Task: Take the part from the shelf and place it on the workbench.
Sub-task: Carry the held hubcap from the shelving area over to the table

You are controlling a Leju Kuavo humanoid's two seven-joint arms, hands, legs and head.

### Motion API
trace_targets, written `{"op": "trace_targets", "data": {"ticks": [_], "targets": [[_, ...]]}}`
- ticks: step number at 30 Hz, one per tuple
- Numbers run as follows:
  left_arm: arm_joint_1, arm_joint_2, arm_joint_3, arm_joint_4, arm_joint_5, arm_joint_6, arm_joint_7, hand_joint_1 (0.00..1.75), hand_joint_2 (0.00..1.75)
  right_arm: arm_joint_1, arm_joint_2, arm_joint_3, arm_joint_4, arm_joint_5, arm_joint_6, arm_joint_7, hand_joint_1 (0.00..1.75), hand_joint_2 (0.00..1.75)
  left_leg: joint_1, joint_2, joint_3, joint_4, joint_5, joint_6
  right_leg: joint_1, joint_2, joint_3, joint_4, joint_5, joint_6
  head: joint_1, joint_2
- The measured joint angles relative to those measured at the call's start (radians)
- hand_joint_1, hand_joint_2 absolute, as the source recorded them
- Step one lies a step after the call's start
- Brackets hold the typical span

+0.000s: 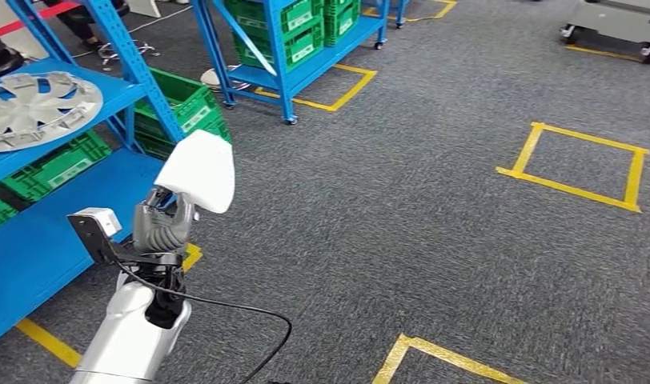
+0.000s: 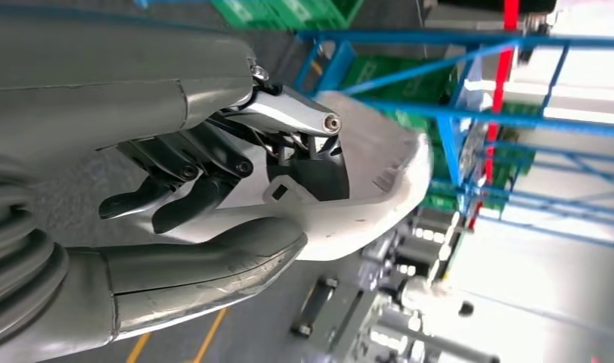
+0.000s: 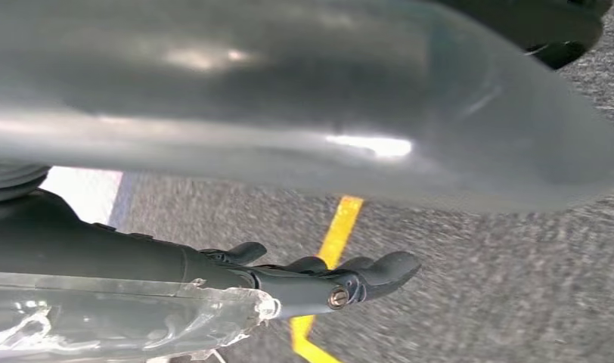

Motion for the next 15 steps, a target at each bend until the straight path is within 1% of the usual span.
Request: {"op": "trace_targets", "data": {"ticks": [1, 2, 3, 4, 5, 6, 7, 8, 9, 10, 11, 12, 13, 14, 15], "targets": [[0.000, 0.002, 0.002, 0.000, 0.002, -0.002, 0.000, 1.75, 1.75, -0.001, 0.000, 0.000, 0.000, 0.001, 0.000, 0.004, 0.00, 0.00, 0.006, -0.027, 0.029, -0.070, 0.039, -0.003, -0.001, 0.015, -0.001, 0.002, 0.000, 0.005, -0.001, 0.000], [0.000, 0.004, 0.004, 0.000, 0.005, -0.002, 0.001, 1.75, 1.75, -0.002, 0.000, 0.000, 0.000, 0.002, 0.001, 0.006, 0.00, 0.00, 0.012, -0.054, 0.056, -0.132, 0.063, -0.004, -0.002, 0.030, -0.006, 0.006, 0.000, 0.010, -0.002, 0.000], [0.001, 0.005, 0.007, 0.000, 0.009, -0.001, 0.004, 1.75, 1.75, -0.004, 0.000, 0.000, 0.000, 0.003, 0.001, 0.008, 0.00, 0.00, 0.016, -0.076, 0.073, -0.173, 0.074, -0.003, -0.002, 0.044, -0.011, 0.008, 0.000, 0.017, -0.003, 0.000], [0.001, 0.006, 0.009, 0.000, 0.014, 0.000, 0.007, 1.75, 1.75, -0.003, 0.000, 0.000, 0.000, 0.003, 0.001, 0.009, 0.00, 0.00, 0.017, -0.088, 0.080, -0.191, 0.074, 0.001, -0.003, 0.057, -0.016, 0.009, 0.002, 0.025, -0.005, 0.000], [0.001, 0.006, 0.012, 0.000, 0.016, 0.001, 0.010, 1.75, 1.75, -0.001, 0.000, 0.000, 0.000, 0.003, 0.001, 0.010, 0.00, 0.00, 0.015, -0.081, 0.082, -0.194, 0.072, 0.009, -0.005, 0.069, -0.022, 0.007, 0.004, 0.032, -0.004, 0.000], [0.000, 0.006, 0.013, 0.000, 0.018, 0.001, 0.012, 1.75, 1.75, 0.002, 0.000, 0.000, 0.000, 0.004, 0.001, 0.010, 0.00, 0.00, 0.014, -0.067, 0.083, -0.195, 0.073, 0.017, -0.007, 0.074, -0.025, 0.004, 0.006, 0.039, -0.004, 0.000], [-0.002, 0.005, 0.013, 0.000, 0.019, 0.000, 0.012, 1.75, 1.75, 0.005, 0.000, 0.000, 0.000, 0.004, 0.001, 0.010, 0.00, 0.00, 0.014, -0.055, 0.084, -0.196, 0.075, 0.025, -0.006, 0.059, -0.030, 0.009, 0.003, 0.043, -0.002, 0.000], [-0.004, 0.004, 0.014, 0.000, 0.018, -0.002, 0.012, 1.75, 1.75, 0.006, 0.000, 0.000, 0.000, 0.004, 0.001, 0.010, 0.00, 0.00, 0.013, -0.041, 0.086, -0.197, 0.076, 0.033, -0.004, 0.029, -0.043, 0.032, -0.010, 0.046, 0.002, 0.000], [-0.003, 0.003, 0.014, 0.000, 0.018, -0.004, 0.012, 1.75, 1.75, 0.004, 0.000, 0.000, 0.000, 0.004, 0.001, 0.010, 0.00, 0.00, 0.013, -0.027, 0.087, -0.198, 0.077, 0.039, -0.002, -0.010, -0.064, 0.076, -0.035, 0.049, 0.006, 0.000], [-0.002, 0.004, 0.014, -0.001, 0.018, -0.008, 0.012, 1.75, 1.75, 0.002, 0.000, 0.000, 0.000, 0.004, 0.002, 0.011, 0.00, 0.00, 0.009, -0.013, 0.088, -0.198, 0.075, 0.044, 0.000, -0.048, -0.096, 0.143, -0.069, 0.051, 0.010, 0.000], [0.001, 0.005, 0.015, -0.001, 0.018, -0.010, 0.012, 1.75, 1.75, 0.001, 0.000, 0.000, 0.000, 0.004, 0.002, 0.012, 0.00, 0.00, 0.006, 0.004, 0.088, -0.198, 0.074, 0.047, -0.001, -0.070, -0.132, 0.216, -0.102, 0.053, 0.011, 0.000], [0.004, 0.006, 0.015, -0.001, 0.016, -0.009, 0.012, 1.75, 1.75, 0.000, 0.000, 0.000, 0.000, 0.004, 0.002, 0.014, 0.00, 0.00, 0.003, 0.020, 0.089, -0.198, 0.073, 0.048, -0.001, -0.079, -0.160, 0.274, -0.123, 0.054, 0.011, 0.000], [0.005, 0.006, 0.015, -0.001, 0.013, -0.003, 0.013, 1.75, 1.75, 0.000, 0.000, -0.001, 0.000, 0.004, 0.001, 0.016, 0.00, 0.00, 0.002, 0.037, 0.091, -0.198, 0.071, 0.048, -0.002, -0.083, -0.171, 0.300, -0.127, 0.054, 0.011, 0.000], [0.005, 0.005, 0.016, -0.001, 0.010, 0.006, 0.015, 1.75, 1.75, 0.001, 0.000, -0.001, 0.000, 0.005, 0.001, 0.018, 0.00, 0.00, 0.000, 0.052, 0.093, -0.198, 0.069, 0.048, -0.002, -0.086, -0.159, 0.284, -0.112, 0.054, 0.011, 0.000], [0.004, 0.005, 0.016, -0.001, 0.008, 0.016, 0.018, 1.75, 1.75, 0.001, 0.000, -0.001, 0.000, 0.005, 0.000, 0.020, 0.00, 0.00, 0.000, 0.065, 0.097, -0.198, 0.065, 0.046, -0.002, -0.094, -0.128, 0.230, -0.083, 0.052, 0.011, 0.000]]}}
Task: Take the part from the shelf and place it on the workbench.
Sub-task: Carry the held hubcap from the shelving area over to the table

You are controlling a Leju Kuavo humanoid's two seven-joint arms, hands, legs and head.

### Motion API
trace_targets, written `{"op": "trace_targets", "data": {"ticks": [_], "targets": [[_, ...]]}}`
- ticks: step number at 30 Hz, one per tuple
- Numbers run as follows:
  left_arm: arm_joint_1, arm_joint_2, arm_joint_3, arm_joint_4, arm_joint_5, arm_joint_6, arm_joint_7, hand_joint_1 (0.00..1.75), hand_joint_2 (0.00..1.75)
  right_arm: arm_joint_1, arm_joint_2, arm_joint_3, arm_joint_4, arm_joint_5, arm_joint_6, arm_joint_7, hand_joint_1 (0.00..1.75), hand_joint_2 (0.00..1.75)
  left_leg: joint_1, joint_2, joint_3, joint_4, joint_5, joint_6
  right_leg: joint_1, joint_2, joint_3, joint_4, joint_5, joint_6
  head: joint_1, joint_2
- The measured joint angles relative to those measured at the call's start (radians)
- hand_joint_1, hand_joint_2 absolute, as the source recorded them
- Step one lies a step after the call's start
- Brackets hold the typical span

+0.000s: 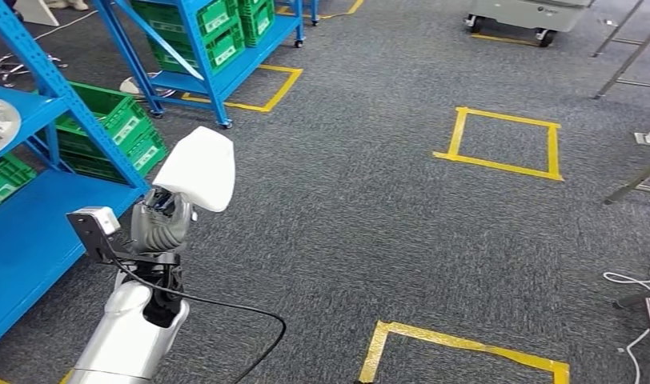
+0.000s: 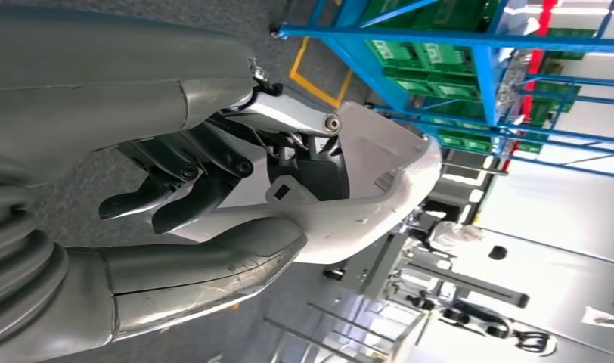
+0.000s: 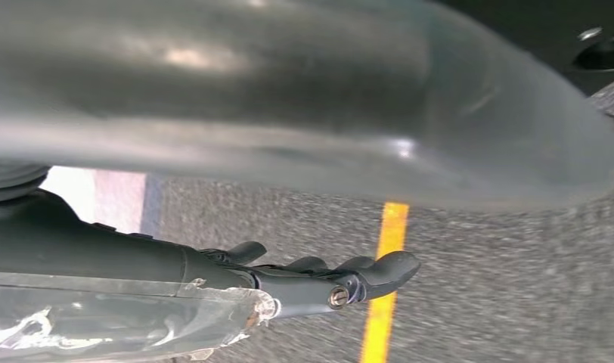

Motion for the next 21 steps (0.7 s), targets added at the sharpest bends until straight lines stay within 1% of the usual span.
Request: {"op": "trace_targets", "data": {"ticks": [1, 2, 3, 4, 6, 7, 8, 10, 11, 13, 14, 15, 16, 17, 18, 19, 20, 21], "targets": [[-0.002, 0.000, 0.001, 0.000, 0.000, 0.009, 0.005, 1.75, 1.75, 0.000, 0.000, 0.000, 0.000, 0.001, -0.002, 0.000, 0.00, 0.00, -0.001, 0.012, 0.005, 0.000, -0.004, -0.003, 0.002, -0.022, 0.043, -0.074, 0.029, -0.003, 0.000, 0.000], [-0.004, 0.000, 0.002, 0.000, 0.003, 0.015, 0.012, 1.75, 1.75, -0.001, 0.000, 0.000, 0.000, 0.001, -0.006, -0.003, 0.00, 0.00, -0.004, 0.024, 0.009, 0.001, -0.008, -0.008, 0.004, -0.043, 0.081, -0.139, 0.051, -0.007, 0.000, 0.000], [-0.006, 0.000, 0.004, 0.000, 0.009, 0.016, 0.019, 1.75, 1.75, -0.002, 0.000, -0.001, 0.000, 0.003, -0.012, -0.009, 0.00, 0.00, -0.007, 0.034, 0.013, 0.001, -0.011, -0.012, 0.008, -0.059, 0.107, -0.184, 0.064, -0.012, -0.001, 0.000], [-0.007, 0.002, 0.004, 0.000, 0.017, 0.009, 0.024, 1.75, 1.75, -0.002, 0.000, -0.001, 0.000, 0.004, -0.020, -0.018, 0.00, 0.00, -0.010, 0.043, 0.016, 0.000, -0.013, -0.017, 0.011, -0.066, 0.118, -0.206, 0.067, -0.018, -0.002, 0.000], [-0.008, 0.007, 0.004, 0.000, 0.029, -0.029, 0.020, 1.75, 1.75, -0.001, 0.000, -0.001, 0.000, 0.007, -0.033, -0.040, 0.00, 0.00, -0.010, 0.061, 0.020, -0.005, -0.014, -0.029, 0.015, -0.043, 0.116, -0.210, 0.068, -0.030, -0.004, 0.000], [-0.008, 0.010, 0.002, 0.000, 0.031, -0.052, 0.015, 1.75, 1.75, 0.000, -0.001, -0.001, 0.000, 0.008, -0.035, -0.049, 0.00, 0.00, -0.007, 0.055, 0.022, -0.003, -0.019, -0.035, 0.015, -0.031, 0.117, -0.214, 0.070, -0.036, -0.005, 0.000], [-0.008, 0.012, 0.000, -0.001, 0.030, -0.070, 0.010, 1.75, 1.75, 0.001, -0.002, -0.002, 0.000, 0.009, -0.034, -0.055, 0.00, 0.00, -0.004, 0.034, 0.017, 0.011, -0.031, -0.040, 0.012, -0.019, 0.119, -0.218, 0.073, -0.042, -0.007, 0.000], [-0.006, 0.017, -0.002, -0.002, 0.026, -0.087, 0.006, 1.75, 1.75, 0.001, -0.005, -0.002, 0.000, 0.011, -0.029, -0.060, 0.00, 0.00, -0.001, -0.021, -0.009, 0.068, -0.069, -0.045, 0.007, 0.000, 0.123, -0.223, 0.076, -0.050, -0.012, 0.000], [-0.006, 0.018, -0.003, -0.002, 0.025, -0.089, 0.005, 1.75, 1.75, 0.000, -0.006, -0.002, 0.000, 0.011, -0.028, -0.061, 0.00, 0.00, -0.001, -0.036, -0.021, 0.094, -0.084, -0.045, 0.006, 0.004, 0.124, -0.223, 0.077, -0.052, -0.013, 0.000], [-0.005, 0.018, -0.003, -0.002, 0.024, -0.089, 0.005, 1.75, 1.75, 0.000, -0.006, -0.002, 0.000, 0.011, -0.028, -0.061, 0.00, 0.00, -0.001, -0.041, -0.030, 0.113, -0.094, -0.045, 0.006, 0.007, 0.124, -0.223, 0.077, -0.053, -0.014, 0.000], [0.000, 0.020, -0.003, -0.002, 0.023, -0.089, 0.005, 1.75, 1.75, 0.000, -0.007, -0.002, 0.000, 0.011, -0.028, -0.061, 0.00, 0.00, -0.001, -0.045, -0.059, 0.163, -0.106, -0.046, 0.006, 0.022, 0.124, -0.223, 0.076, -0.054, -0.015, 0.000], [0.004, 0.023, -0.003, -0.002, 0.022, -0.091, 0.005, 1.75, 1.75, 0.001, -0.009, -0.002, 0.000, 0.010, -0.029, -0.060, 0.00, 0.00, -0.001, -0.049, -0.081, 0.193, -0.101, -0.046, 0.005, 0.044, 0.124, -0.223, 0.077, -0.054, -0.016, 0.000], [0.009, 0.026, -0.003, -0.002, 0.022, -0.092, 0.005, 1.75, 1.75, 0.002, -0.010, -0.002, 0.000, 0.010, -0.030, -0.059, 0.00, 0.00, 0.001, -0.055, -0.092, 0.199, -0.083, -0.047, 0.004, 0.070, 0.125, -0.223, 0.078, -0.053, -0.017, 0.000], [0.013, 0.030, -0.003, -0.002, 0.021, -0.095, 0.005, 1.75, 1.75, 0.003, -0.012, -0.003, 0.000, 0.010, -0.032, -0.057, 0.00, 0.00, 0.004, -0.074, -0.089, 0.179, -0.054, -0.049, 0.002, 0.099, 0.125, -0.222, 0.078, -0.050, -0.018, 0.000], [0.013, 0.032, -0.003, -0.002, 0.021, -0.099, 0.005, 1.75, 1.75, 0.003, -0.013, -0.003, 0.000, 0.011, -0.033, -0.055, 0.00, 0.00, 0.010, -0.104, -0.056, 0.103, -0.018, -0.050, 0.002, 0.116, 0.122, -0.218, 0.078, -0.044, -0.019, 0.000], [0.014, 0.033, -0.003, -0.003, 0.021, -0.102, 0.004, 1.75, 1.75, 0.002, -0.014, -0.003, 0.000, 0.011, -0.034, -0.054, 0.00, 0.00, 0.015, -0.130, -0.031, 0.048, 0.001, -0.050, 0.001, 0.129, 0.118, -0.216, 0.079, -0.038, -0.018, 0.000], [0.016, 0.033, -0.003, -0.004, 0.021, -0.105, 0.004, 1.75, 1.75, 0.002, -0.015, -0.003, 0.000, 0.011, -0.035, -0.053, 0.00, 0.00, 0.017, -0.150, -0.017, 0.016, 0.007, -0.047, 0.000, 0.141, 0.113, -0.215, 0.080, -0.031, -0.019, 0.000], [0.017, 0.033, -0.003, -0.006, 0.021, -0.107, 0.003, 1.75, 1.75, 0.003, -0.016, -0.003, 0.000, 0.011, -0.036, -0.053, 0.00, 0.00, 0.016, -0.155, -0.013, 0.007, 0.005, -0.041, -0.001, 0.152, 0.109, -0.216, 0.082, -0.023, -0.018, 0.000]]}}
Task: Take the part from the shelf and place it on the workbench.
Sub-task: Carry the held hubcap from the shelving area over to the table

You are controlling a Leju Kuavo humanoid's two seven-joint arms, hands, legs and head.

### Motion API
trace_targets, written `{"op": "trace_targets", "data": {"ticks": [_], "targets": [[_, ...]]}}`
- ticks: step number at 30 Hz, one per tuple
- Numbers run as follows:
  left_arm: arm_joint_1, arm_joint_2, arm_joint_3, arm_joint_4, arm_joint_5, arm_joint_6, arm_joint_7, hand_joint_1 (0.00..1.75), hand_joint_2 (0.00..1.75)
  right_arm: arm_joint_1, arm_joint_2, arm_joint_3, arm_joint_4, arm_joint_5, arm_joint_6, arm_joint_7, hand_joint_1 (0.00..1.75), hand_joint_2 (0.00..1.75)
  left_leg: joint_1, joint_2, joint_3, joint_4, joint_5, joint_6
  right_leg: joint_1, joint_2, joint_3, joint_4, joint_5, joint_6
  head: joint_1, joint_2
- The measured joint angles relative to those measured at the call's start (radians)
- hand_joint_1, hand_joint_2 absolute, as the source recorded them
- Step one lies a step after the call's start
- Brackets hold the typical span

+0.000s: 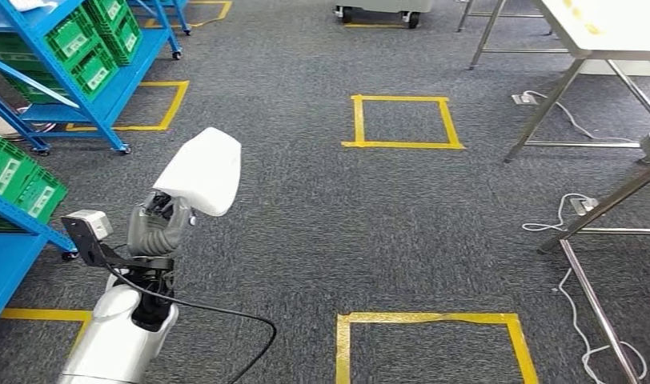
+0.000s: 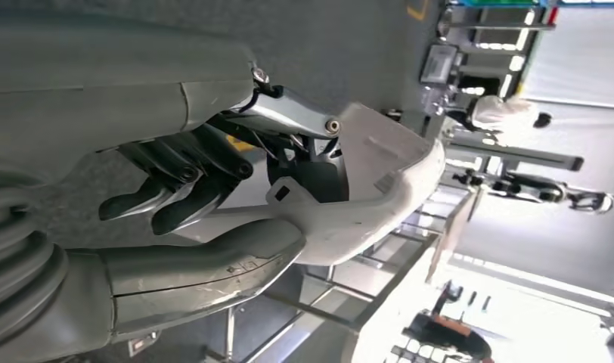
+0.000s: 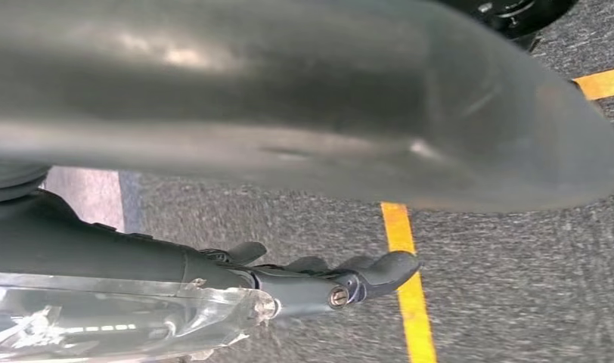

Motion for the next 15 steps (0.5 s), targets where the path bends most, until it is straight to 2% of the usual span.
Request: {"op": "trace_targets", "data": {"ticks": [1, 2, 3, 4, 6, 7, 8, 9, 10, 11, 13, 14, 15], "targets": [[0.001, 0.000, 0.000, -0.001, 0.000, -0.001, -0.001, 1.75, 1.75, 0.002, 0.000, 0.000, 0.000, 0.000, 0.000, 0.000, 0.00, 0.00, -0.002, 0.012, 0.000, 0.000, 0.001, 0.009, -0.004, 0.012, -0.004, -0.005, 0.004, 0.007, 0.001, 0.000], [0.000, -0.001, -0.001, -0.003, 0.000, -0.002, -0.001, 1.75, 1.75, 0.005, -0.001, 0.000, 0.000, 0.000, 0.000, 0.001, 0.00, 0.00, -0.003, 0.025, 0.001, -0.002, 0.004, 0.018, -0.005, 0.011, -0.007, -0.005, 0.005, 0.013, 0.001, 0.000], [-0.001, -0.002, -0.001, -0.005, 0.000, -0.002, -0.002, 1.75, 1.75, 0.007, -0.001, 0.000, 0.000, 0.000, -0.001, 0.001, 0.00, 0.00, -0.003, 0.039, 0.002, -0.004, 0.006, 0.027, -0.004, -0.009, -0.016, 0.006, -0.002, 0.017, 0.004, 0.000], [-0.001, -0.003, -0.001, -0.007, 0.000, -0.003, -0.002, 1.75, 1.75, 0.008, -0.002, 0.000, 0.000, 0.001, -0.001, 0.001, 0.00, 0.00, -0.003, 0.054, 0.003, -0.006, 0.007, 0.034, -0.001, -0.041, -0.034, 0.039, -0.022, 0.019, 0.007, 0.000], [0.002, -0.002, 0.000, -0.010, -0.001, -0.006, -0.003, 1.75, 1.75, 0.006, -0.002, 0.000, 0.000, 0.003, -0.001, 0.000, 0.00, 0.00, -0.010, 0.084, 0.004, -0.006, 0.006, 0.044, 0.002, -0.115, -0.093, 0.163, -0.087, 0.023, 0.014, 0.000], [0.004, -0.001, 0.001, -0.011, -0.004, -0.008, -0.004, 1.75, 1.75, 0.006, -0.002, 0.000, 0.000, 0.004, -0.001, -0.001, 0.00, 0.00, -0.013, 0.100, 0.004, -0.006, 0.005, 0.046, 0.001, -0.132, -0.125, 0.232, -0.117, 0.024, 0.015, 0.000], [0.006, 0.000, 0.001, -0.013, -0.010, -0.009, -0.006, 1.75, 1.75, 0.006, -0.002, 0.000, 0.000, 0.004, -0.001, -0.002, 0.00, 0.00, -0.016, 0.116, 0.005, -0.006, 0.004, 0.047, 0.001, -0.139, -0.146, 0.278, -0.132, 0.025, 0.014, 0.000], [0.008, 0.000, 0.002, -0.016, -0.018, -0.009, -0.007, 1.75, 1.75, 0.006, -0.003, 0.000, 0.000, 0.005, -0.001, -0.002, 0.00, 0.00, -0.018, 0.131, 0.005, -0.006, 0.002, 0.047, 0.000, -0.143, -0.146, 0.285, -0.128, 0.024, 0.015, 0.000], [0.009, 0.000, 0.002, -0.021, -0.027, -0.009, -0.008, 1.75, 1.75, 0.008, -0.003, 0.000, 0.000, 0.006, -0.001, -0.003, 0.00, 0.00, -0.019, 0.146, 0.007, -0.006, 0.001, 0.046, 0.001, -0.147, -0.124, 0.250, -0.107, 0.023, 0.014, 0.000], [0.009, 0.001, 0.002, -0.027, -0.035, -0.009, -0.009, 1.75, 1.75, 0.008, -0.003, -0.001, 0.000, 0.008, -0.002, -0.004, 0.00, 0.00, -0.020, 0.159, 0.010, -0.006, -0.002, 0.044, 0.001, -0.157, -0.084, 0.184, -0.077, 0.021, 0.015, 0.000], [0.010, 0.002, 0.003, -0.040, -0.045, -0.009, -0.008, 1.75, 1.75, 0.007, -0.004, -0.001, 0.000, 0.012, -0.002, -0.004, 0.00, 0.00, -0.024, 0.180, 0.017, -0.006, -0.007, 0.036, 0.007, -0.199, -0.005, 0.052, -0.034, 0.013, 0.016, 0.000], [0.011, 0.003, 0.004, -0.045, -0.047, -0.009, -0.008, 1.75, 1.75, 0.006, -0.004, -0.001, 0.000, 0.013, -0.002, -0.005, 0.00, 0.00, -0.026, 0.188, 0.020, -0.006, -0.009, 0.031, 0.010, -0.212, 0.015, 0.018, -0.026, 0.008, 0.016, 0.000], [0.012, 0.004, 0.004, -0.049, -0.048, -0.009, -0.008, 1.75, 1.75, 0.006, -0.004, -0.001, 0.000, 0.014, -0.002, -0.005, 0.00, 0.00, -0.027, 0.197, 0.022, -0.007, -0.010, 0.026, 0.014, -0.215, 0.020, 0.006, -0.025, 0.001, 0.017, 0.000]]}}
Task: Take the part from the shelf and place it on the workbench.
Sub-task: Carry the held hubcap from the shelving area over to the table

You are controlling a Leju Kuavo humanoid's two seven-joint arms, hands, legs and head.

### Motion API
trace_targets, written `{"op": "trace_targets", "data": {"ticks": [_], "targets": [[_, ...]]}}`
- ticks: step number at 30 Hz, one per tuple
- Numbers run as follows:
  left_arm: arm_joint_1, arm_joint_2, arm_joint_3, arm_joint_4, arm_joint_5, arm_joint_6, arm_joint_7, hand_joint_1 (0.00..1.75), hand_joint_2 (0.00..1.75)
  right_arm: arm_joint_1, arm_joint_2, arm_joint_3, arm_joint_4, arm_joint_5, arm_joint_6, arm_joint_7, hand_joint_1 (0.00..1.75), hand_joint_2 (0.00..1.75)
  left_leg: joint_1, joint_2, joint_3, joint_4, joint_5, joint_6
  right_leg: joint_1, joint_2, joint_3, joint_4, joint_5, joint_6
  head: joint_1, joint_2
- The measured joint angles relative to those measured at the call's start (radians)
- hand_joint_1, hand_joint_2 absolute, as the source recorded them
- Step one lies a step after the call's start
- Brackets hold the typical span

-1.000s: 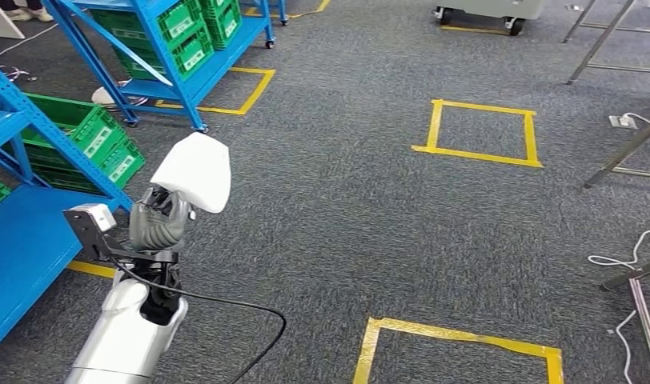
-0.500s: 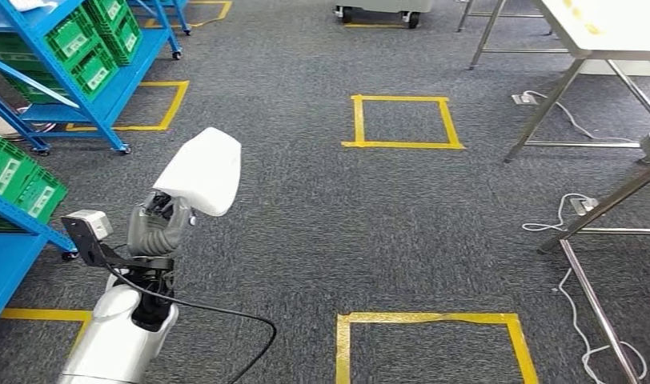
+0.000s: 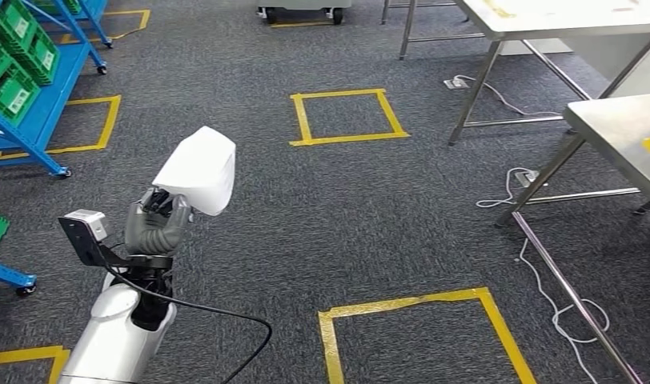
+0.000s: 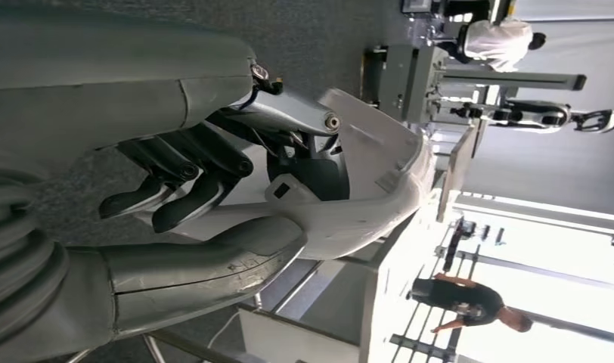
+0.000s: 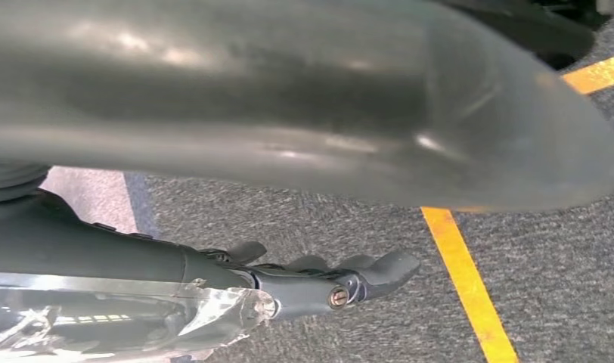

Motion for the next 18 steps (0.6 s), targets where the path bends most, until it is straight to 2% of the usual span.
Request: {"op": "trace_targets", "data": {"ticks": [2, 3, 4, 6, 7, 8, 9, 10, 11, 12, 13, 14, 15, 16, 17, 18], "targets": [[0.002, 0.002, 0.001, -0.007, -0.001, 0.000, 0.000, 1.75, 1.75, 0.001, 0.000, 0.000, 0.000, 0.003, 0.000, 0.000, 0.00, 0.00, 0.003, 0.014, 0.004, -0.004, -0.002, -0.012, 0.001, 0.024, -0.001, -0.005, 0.005, -0.013, 0.000, 0.000], [0.004, 0.004, 0.003, -0.011, -0.001, 0.000, 0.000, 1.75, 1.75, 0.002, 0.000, 0.000, 0.000, 0.006, 0.000, 0.000, 0.00, 0.00, 0.006, 0.002, 0.003, 0.002, -0.009, -0.018, -0.001, 0.036, 0.000, -0.009, 0.008, -0.019, -0.001, 0.000], [0.008, 0.006, 0.007, -0.017, 0.001, -0.002, -0.002, 1.75, 1.75, 0.002, 0.000, 0.000, 0.000, 0.011, 0.000, -0.001, 0.00, 0.00, 0.008, -0.021, -0.006, 0.025, -0.026, -0.024, -0.004, 0.048, 0.003, -0.014, 0.010, -0.024, -0.002, 0.000], [0.027, 0.016, 0.023, -0.026, 0.004, -0.009, -0.011, 1.75, 1.75, 0.000, 0.000, 0.000, 0.000, 0.023, 0.000, -0.003, 0.00, 0.00, 0.010, -0.077, -0.057, 0.132, -0.085, -0.030, -0.009, 0.074, 0.005, -0.017, 0.013, -0.032, -0.007, 0.000], [0.040, 0.021, 0.033, -0.031, 0.000, -0.018, -0.019, 1.75, 1.75, -0.002, 0.000, 0.000, 0.000, 0.029, 0.000, -0.005, 0.00, 0.00, 0.010, -0.090, -0.093, 0.202, -0.114, -0.032, -0.010, 0.089, 0.005, -0.017, 0.012, -0.034, -0.009, 0.000], [0.053, 0.026, 0.042, -0.035, -0.011, -0.029, -0.028, 1.75, 1.75, -0.002, 0.000, 0.001, 0.000, 0.033, 0.000, -0.006, 0.00, 0.00, 0.010, -0.094, -0.123, 0.254, -0.128, -0.033, -0.010, 0.106, 0.006, -0.017, 0.012, -0.035, -0.011, 0.000], [0.063, 0.031, 0.051, -0.040, -0.029, -0.041, -0.038, 1.75, 1.75, -0.001, 0.000, 0.001, 0.000, 0.036, 0.000, -0.006, 0.00, 0.00, 0.010, -0.096, -0.139, 0.276, -0.124, -0.033, -0.011, 0.123, 0.006, -0.017, 0.012, -0.035, -0.011, 0.000], [0.071, 0.034, 0.057, -0.046, -0.049, -0.054, -0.046, 1.75, 1.75, 0.000, 0.000, 0.001, 0.000, 0.038, -0.001, -0.006, 0.00, 0.00, 0.011, -0.097, -0.137, 0.260, -0.099, -0.033, -0.012, 0.139, 0.007, -0.017, 0.013, -0.034, -0.012, 0.000], [0.075, 0.037, 0.060, -0.053, -0.071, -0.064, -0.050, 1.75, 1.75, 0.000, 0.000, 0.001, 0.000, 0.039, -0.001, -0.006, 0.00, 0.00, 0.013, -0.103, -0.115, 0.207, -0.060, -0.034, -0.013, 0.154, 0.008, -0.016, 0.013, -0.031, -0.012, 0.000], [0.078, 0.038, 0.062, -0.060, -0.091, -0.072, -0.049, 1.75, 1.75, 0.000, 0.000, 0.001, 0.000, 0.040, -0.001, -0.005, 0.00, 0.00, 0.018, -0.123, -0.084, 0.138, -0.022, -0.037, -0.015, 0.167, 0.008, -0.015, 0.012, -0.026, -0.013, 0.000], [0.080, 0.040, 0.063, -0.066, -0.109, -0.077, -0.045, 1.75, 1.75, -0.001, 0.000, 0.001, 0.000, 0.041, 0.000, -0.004, 0.00, 0.00, 0.023, -0.148, -0.054, 0.073, 0.003, -0.038, -0.015, 0.180, 0.006, -0.010, 0.011, -0.019, -0.014, 0.000], [0.084, 0.040, 0.063, -0.072, -0.126, -0.080, -0.040, 1.75, 1.75, -0.003, -0.001, 0.001, 0.000, 0.041, 0.000, -0.003, 0.00, 0.00, 0.026, -0.169, -0.033, 0.028, 0.017, -0.038, -0.016, 0.192, 0.002, -0.008, 0.010, -0.012, -0.014, 0.000], [0.087, 0.039, 0.062, -0.077, -0.138, -0.081, -0.036, 1.75, 1.75, -0.003, -0.001, 0.001, 0.000, 0.042, 0.001, -0.002, 0.00, 0.00, 0.028, -0.183, -0.023, 0.006, 0.018, -0.034, -0.017, 0.204, -0.002, -0.007, 0.011, -0.005, -0.014, 0.000], [0.090, 0.038, 0.061, -0.082, -0.146, -0.083, -0.033, 1.75, 1.75, -0.003, -0.002, 0.001, 0.000, 0.042, 0.002, -0.001, 0.00, 0.00, 0.025, -0.180, -0.020, 0.001, 0.015, -0.027, -0.018, 0.215, -0.007, -0.009, 0.013, 0.002, -0.014, 0.000], [0.091, 0.037, 0.060, -0.086, -0.151, -0.084, -0.032, 1.75, 1.75, 0.000, -0.002, 0.001, 0.000, 0.042, 0.002, 0.000, 0.00, 0.00, 0.024, -0.166, -0.020, 0.001, 0.017, -0.018, -0.021, 0.221, -0.010, -0.014, 0.016, 0.007, -0.014, 0.000], [0.091, 0.035, 0.059, -0.090, -0.152, -0.085, -0.030, 1.75, 1.75, 0.002, -0.002, 0.001, 0.000, 0.043, 0.003, 0.000, 0.00, 0.00, 0.023, -0.154, -0.019, 0.000, 0.018, -0.009, -0.021, 0.204, -0.015, -0.010, 0.013, 0.012, -0.013, 0.000]]}}
